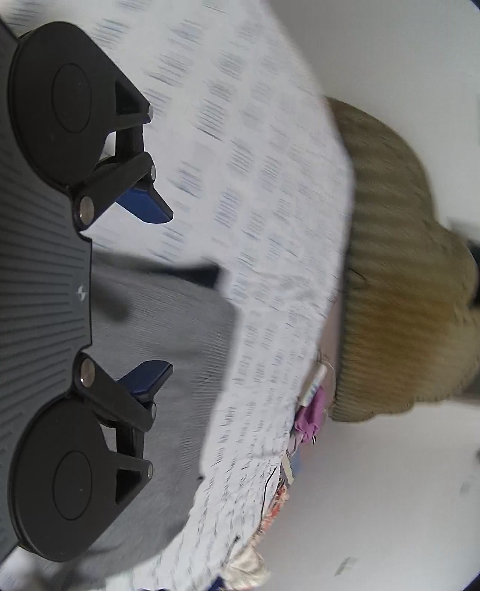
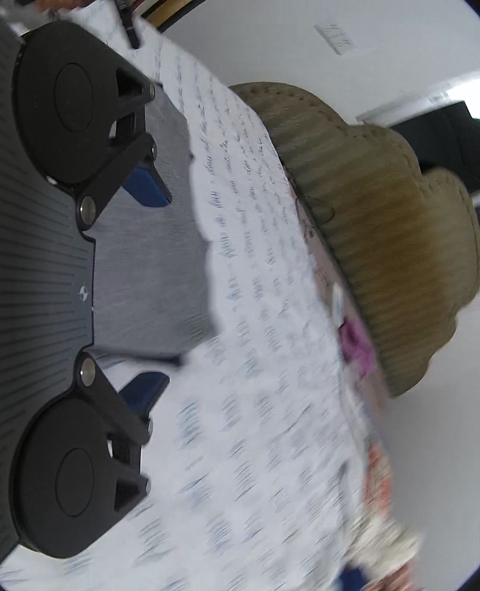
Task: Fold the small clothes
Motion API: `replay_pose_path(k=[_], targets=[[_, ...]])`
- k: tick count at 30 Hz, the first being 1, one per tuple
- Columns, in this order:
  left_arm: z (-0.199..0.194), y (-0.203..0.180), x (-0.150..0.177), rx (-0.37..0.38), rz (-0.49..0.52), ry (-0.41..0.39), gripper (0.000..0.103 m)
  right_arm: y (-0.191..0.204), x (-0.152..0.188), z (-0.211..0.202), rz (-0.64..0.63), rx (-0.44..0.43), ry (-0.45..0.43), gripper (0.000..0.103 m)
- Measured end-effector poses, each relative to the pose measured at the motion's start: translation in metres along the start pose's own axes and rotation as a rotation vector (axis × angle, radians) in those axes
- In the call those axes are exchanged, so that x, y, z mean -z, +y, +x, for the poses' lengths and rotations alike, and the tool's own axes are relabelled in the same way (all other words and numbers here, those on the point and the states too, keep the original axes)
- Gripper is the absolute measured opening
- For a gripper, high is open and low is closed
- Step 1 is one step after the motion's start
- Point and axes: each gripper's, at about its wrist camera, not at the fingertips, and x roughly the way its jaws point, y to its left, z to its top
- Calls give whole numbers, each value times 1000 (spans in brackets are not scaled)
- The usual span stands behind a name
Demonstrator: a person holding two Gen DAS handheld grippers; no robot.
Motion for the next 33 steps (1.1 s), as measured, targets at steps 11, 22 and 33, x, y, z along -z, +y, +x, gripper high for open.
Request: replay_pose_path(k=[11, 22, 33], targets=[[-22, 39, 59, 157, -450, 148, 82, -46, 104, -48, 485, -145, 167, 77], [-4, 29, 64, 219, -559, 223, 41, -50, 101, -15, 661, -213, 188, 38], [-29, 18, 34, 221, -398, 161, 4, -42, 77, -39, 596, -262, 110, 12]])
